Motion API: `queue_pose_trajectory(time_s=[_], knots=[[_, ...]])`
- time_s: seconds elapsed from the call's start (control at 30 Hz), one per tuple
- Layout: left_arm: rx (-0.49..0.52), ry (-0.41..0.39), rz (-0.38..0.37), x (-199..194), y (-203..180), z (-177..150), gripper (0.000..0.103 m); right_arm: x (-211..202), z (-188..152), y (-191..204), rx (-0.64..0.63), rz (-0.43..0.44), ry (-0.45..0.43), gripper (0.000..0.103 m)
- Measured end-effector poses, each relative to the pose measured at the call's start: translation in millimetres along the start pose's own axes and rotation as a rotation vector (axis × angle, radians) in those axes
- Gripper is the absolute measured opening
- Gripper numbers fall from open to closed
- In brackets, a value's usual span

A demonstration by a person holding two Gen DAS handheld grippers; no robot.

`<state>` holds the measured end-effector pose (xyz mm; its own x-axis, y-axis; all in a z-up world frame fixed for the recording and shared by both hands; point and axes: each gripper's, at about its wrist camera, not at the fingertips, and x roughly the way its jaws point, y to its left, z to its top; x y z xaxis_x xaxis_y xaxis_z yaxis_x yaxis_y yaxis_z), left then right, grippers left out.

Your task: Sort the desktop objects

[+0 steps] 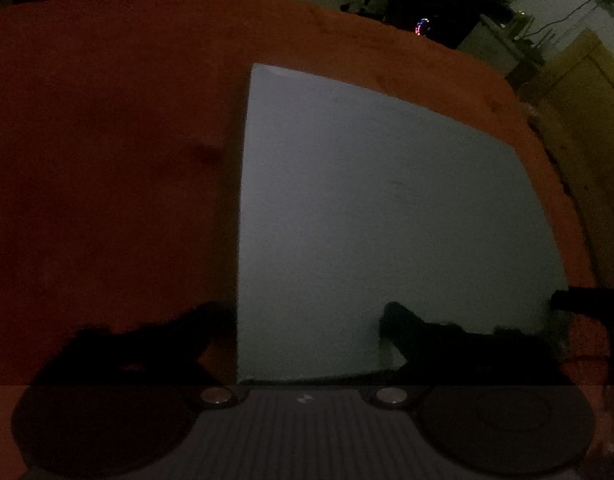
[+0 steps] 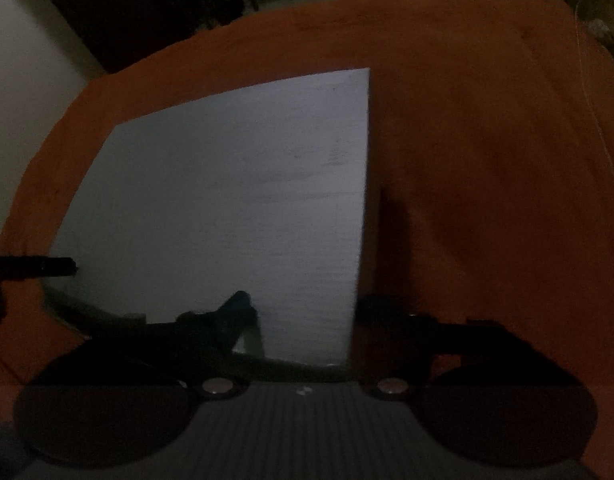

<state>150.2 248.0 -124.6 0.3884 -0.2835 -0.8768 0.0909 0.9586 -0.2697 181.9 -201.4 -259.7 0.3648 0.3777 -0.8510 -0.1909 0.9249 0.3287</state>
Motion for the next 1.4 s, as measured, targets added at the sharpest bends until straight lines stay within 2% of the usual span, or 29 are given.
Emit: queue_pose_trajectory(time_s=[0.1,0.23,0.33,0.4,0.43,0.47,0.57,0.67,0.77,0.9,1.1,1.27,1.4], knots=[[0.025,0.013,-0.017,-10.3,0.5,-7.3,0.076,-2.3,0.1,4.6,-0.038,-0.01,0.011,0.057],[0.074,0.008,0.006,-11.0,-2.9,-17.9,0.079,-2.3,-5.0,9.7,-0.09,-0.036,0.035,0.058],[0.057,-0.005,0.02,-10.1,0.1,-15.2,0.082,3.7,-1.6,6.5,-0.09,-0.036,0.036,0.065],[0.032,-0.033,0.025,-11.5,2.9,-9.0,0.095,5.2,5.7,4.8,-0.066,-0.031,0.049,0.07],[0.021,-0.047,0.029,-12.1,4.0,-5.8,0.099,3.9,7.1,3.4,-0.058,-0.029,0.048,0.074],[0.013,-0.059,0.037,-11.6,5.5,-2.4,0.1,2.9,9.0,3.0,-0.053,-0.028,0.043,0.079],[0.003,-0.053,0.051,-1.5,9.0,7.1,0.1,13.7,19.1,-0.2,-0.043,-0.044,0.029,0.081],[0.003,-0.029,0.047,11.7,9.6,10.8,0.1,27.1,31.2,-9.5,-0.007,-0.015,0.019,0.087],[-0.015,-0.004,-0.009,18.5,7.4,7.0,0.093,33.9,38.6,-14.0,0.023,0.008,0.03,0.086],[0.053,0.01,0.002,11.2,-7.4,3.5,0.088,25.4,38.3,-14.3,0.019,0.011,0.035,0.078],[0.094,0.022,-0.022,-17.8,-13.9,-9.8,0.088,-8.4,23.2,-17.3,-0.036,0.072,0.048,0.076],[0.095,0.061,0.002,-4.4,-13.0,-23.2,0.088,-1.7,5.9,-13.8,-0.064,0.037,0.087,0.076],[0.092,0.06,0.019,1.3,-14.6,-16.9,0.091,8.6,7.8,-18.3,-0.02,0.022,0.116,0.076]])
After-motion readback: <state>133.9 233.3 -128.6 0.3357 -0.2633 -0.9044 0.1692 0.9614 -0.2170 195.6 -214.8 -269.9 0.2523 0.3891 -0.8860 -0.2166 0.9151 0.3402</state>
